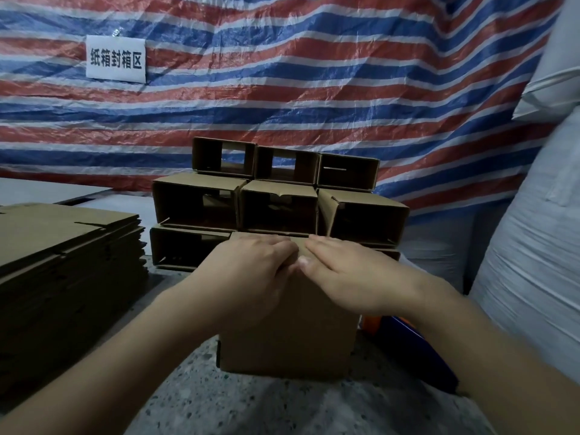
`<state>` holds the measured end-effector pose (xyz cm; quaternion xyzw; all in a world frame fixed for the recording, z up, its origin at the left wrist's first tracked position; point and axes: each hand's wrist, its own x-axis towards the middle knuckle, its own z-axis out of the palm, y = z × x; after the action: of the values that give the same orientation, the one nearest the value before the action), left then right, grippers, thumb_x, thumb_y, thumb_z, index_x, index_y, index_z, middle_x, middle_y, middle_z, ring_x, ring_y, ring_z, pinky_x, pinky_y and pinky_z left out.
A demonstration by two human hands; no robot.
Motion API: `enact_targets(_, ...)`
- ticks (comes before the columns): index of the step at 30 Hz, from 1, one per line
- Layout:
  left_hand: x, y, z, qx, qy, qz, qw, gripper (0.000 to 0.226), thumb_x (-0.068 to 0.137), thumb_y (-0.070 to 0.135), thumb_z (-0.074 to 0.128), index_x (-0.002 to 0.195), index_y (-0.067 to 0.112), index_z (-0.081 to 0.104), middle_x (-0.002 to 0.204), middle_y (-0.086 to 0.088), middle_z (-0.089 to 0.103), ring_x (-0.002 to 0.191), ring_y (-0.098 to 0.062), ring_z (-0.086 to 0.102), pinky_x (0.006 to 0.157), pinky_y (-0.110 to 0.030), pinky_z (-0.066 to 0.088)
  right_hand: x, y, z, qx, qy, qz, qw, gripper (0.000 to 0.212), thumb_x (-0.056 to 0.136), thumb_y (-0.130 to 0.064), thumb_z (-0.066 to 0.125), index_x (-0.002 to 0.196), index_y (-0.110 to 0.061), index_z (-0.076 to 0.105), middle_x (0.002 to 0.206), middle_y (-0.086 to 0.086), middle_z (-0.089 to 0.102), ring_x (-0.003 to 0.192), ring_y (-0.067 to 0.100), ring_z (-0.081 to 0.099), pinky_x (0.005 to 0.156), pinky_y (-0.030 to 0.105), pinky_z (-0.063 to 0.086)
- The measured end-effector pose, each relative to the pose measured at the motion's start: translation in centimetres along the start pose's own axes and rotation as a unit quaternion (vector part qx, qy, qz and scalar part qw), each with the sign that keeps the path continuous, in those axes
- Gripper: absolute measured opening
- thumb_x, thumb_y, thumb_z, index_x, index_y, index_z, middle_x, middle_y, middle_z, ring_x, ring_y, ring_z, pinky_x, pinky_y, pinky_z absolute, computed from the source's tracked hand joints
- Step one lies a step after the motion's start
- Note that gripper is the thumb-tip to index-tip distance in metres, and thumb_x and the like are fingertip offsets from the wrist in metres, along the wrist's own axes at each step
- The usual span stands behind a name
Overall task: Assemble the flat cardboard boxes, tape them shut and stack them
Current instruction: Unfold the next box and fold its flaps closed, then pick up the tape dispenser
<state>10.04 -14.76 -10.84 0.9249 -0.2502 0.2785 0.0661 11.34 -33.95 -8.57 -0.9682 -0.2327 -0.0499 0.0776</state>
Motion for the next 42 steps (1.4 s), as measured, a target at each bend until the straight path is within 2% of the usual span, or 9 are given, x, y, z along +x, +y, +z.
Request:
enact_targets(6,-0.1,0.0,-0.2,-0.001,-0.007,-0.007,1.0,0.064,0.089,0.058,0.016,0.135,0.031,0.053,0.137,0.011,0.057,0.122,-0.014,0.055,0.095,-0.036,0.051,0.2,1.5,-1.4,0.162,0.072,0.063,0.982,0.082,0.089,-0.077,0.023,0.156,-0.03,0.03,0.16,-0.008,0.035,0.146,0.012,0.033,0.109,0.026,0.025)
enact_targets(9,-0.1,-0.1,0.0,-0.001,-0.004,-0.009,1.0,0.058,0.094,0.057,0.019,0.135,0.032,0.052,0.138,0.013,0.056,0.123,-0.013,0.054,0.094,-0.035,0.05,-0.9,4.7,-1.3,0.012,0.193,0.142,0.971,0.045,0.102,-0.057,0.036,0.11,-0.023,0.064,0.102,-0.002,0.069,0.088,0.011,0.065,0.067,0.026,0.046)
enact_targets(11,-0.1,-0.2,0.2,0.002,0.001,-0.007,1.0,0.053,0.096,0.057,0.023,0.131,0.032,0.054,0.133,0.013,0.059,0.117,-0.013,0.057,0.09,-0.034,0.051,-2.2,6.9,-0.4,-0.094,0.132,0.202,0.966,0.049,0.1,-0.062,0.034,0.084,-0.024,0.06,0.075,-0.003,0.063,0.067,0.011,0.062,0.054,0.027,0.046)
enact_targets(16,-0.1,-0.3,0.4,-0.001,0.003,-0.008,1.0,0.051,0.097,0.058,0.024,0.128,0.031,0.055,0.128,0.012,0.061,0.112,-0.015,0.059,0.086,-0.034,0.052,-5.2,11.0,3.1,-0.17,-0.043,0.29,0.941,0.072,0.081,-0.089,0.03,0.069,-0.024,0.057,0.067,-0.007,0.057,0.06,0.008,0.056,0.056,0.026,0.045)
enact_targets(22,-0.1,-0.3,0.2,-0.005,0.003,-0.005,1.0,0.049,0.098,0.057,0.025,0.127,0.031,0.054,0.128,0.011,0.061,0.113,-0.014,0.058,0.088,-0.035,0.052,-6.4,11.7,6.6,-0.094,-0.033,0.305,0.947,0.054,0.081,-0.079,0.054,0.1,-0.029,0.062,0.088,-0.01,0.065,0.077,0.006,0.063,0.076,0.028,0.057)
enact_targets(28,-0.1,-0.4,0.4,-0.008,0.011,-0.002,1.0,0.046,0.099,0.056,0.028,0.129,0.032,0.053,0.128,0.012,0.061,0.114,-0.012,0.057,0.088,-0.032,0.05,-6.5,11.3,7.8,-0.126,0.044,0.294,0.947,0.044,0.087,-0.072,0.054,0.091,-0.028,0.055,0.083,-0.009,0.059,0.075,0.008,0.06,0.067,0.028,0.053)
enact_targets(32,-0.1,-0.4,0.5,-0.013,0.019,0.0,1.0,0.05,0.098,0.057,0.026,0.131,0.032,0.052,0.129,0.011,0.06,0.114,-0.013,0.057,0.089,-0.033,0.053,-5.8,11.9,5.1,0.016,0.081,0.306,0.948,0.039,0.092,-0.06,0.058,0.085,-0.023,0.064,0.072,-0.003,0.069,0.064,0.012,0.067,0.063,0.031,0.055)
enact_targets(37,-0.1,-0.6,0.7,-0.023,0.03,0.003,0.999,0.045,0.099,0.057,0.03,0.129,0.033,0.053,0.126,0.011,0.061,0.112,-0.011,0.057,0.088,-0.032,0.052,-4.6,10.7,-4.0,0.269,0.233,0.286,0.89,0.051,0.082,-0.058,0.07,0.083,-0.007,0.071,0.06,0.003,0.072,0.061,0.024,0.07,0.054,0.028,0.048)
enact_targets(42,0.0,-0.6,0.7,-0.031,0.036,0.003,0.999,0.047,0.099,0.057,0.032,0.134,0.033,0.051,0.132,0.012,0.059,0.118,-0.012,0.056,0.094,-0.033,0.05,-2.8,7.3,-10.7,0.465,0.167,0.143,0.857,0.065,0.064,-0.06,0.07,0.103,-0.007,0.07,0.078,0.01,0.075,0.061,0.019,0.071,0.057,0.033,0.057)
